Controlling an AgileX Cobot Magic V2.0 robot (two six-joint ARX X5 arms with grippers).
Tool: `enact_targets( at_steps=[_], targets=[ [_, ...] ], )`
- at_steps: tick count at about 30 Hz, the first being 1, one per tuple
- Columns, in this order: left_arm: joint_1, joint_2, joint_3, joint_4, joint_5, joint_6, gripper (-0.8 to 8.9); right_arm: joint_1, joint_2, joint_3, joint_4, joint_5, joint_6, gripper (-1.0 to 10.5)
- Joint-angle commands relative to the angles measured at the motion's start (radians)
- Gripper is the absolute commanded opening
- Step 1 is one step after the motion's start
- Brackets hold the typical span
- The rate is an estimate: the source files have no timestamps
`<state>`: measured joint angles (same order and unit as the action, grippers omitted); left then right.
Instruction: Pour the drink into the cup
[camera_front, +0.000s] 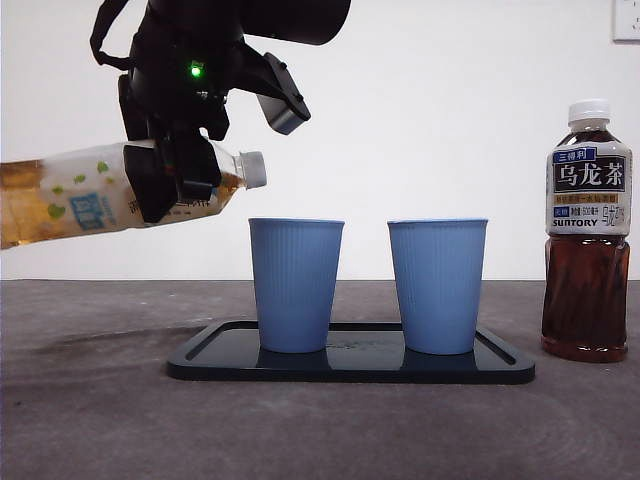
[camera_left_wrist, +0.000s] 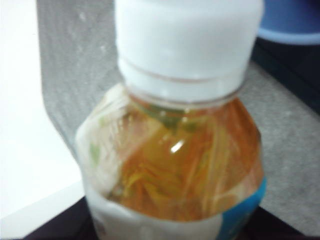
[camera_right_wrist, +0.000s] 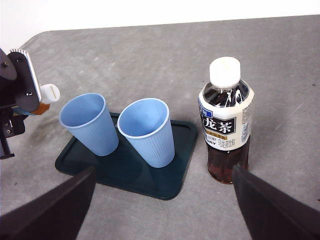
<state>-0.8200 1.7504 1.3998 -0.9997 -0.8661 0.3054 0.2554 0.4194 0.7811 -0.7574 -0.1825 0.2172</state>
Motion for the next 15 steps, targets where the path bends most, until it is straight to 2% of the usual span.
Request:
enact_targets(
  at_steps=[1,15],
  targets=[
    [-0.018,0.021,0.033,0.001,-0.053,0.021,1.82,0.004,0.003,0.012,0.008,-0.002,0.01,4.4],
    [-0.026,0.05,0.04,0.004,-0.136,0.055,1.82,0.004,0.003,0.012,0.008,-0.001,0.01,4.4]
  ],
)
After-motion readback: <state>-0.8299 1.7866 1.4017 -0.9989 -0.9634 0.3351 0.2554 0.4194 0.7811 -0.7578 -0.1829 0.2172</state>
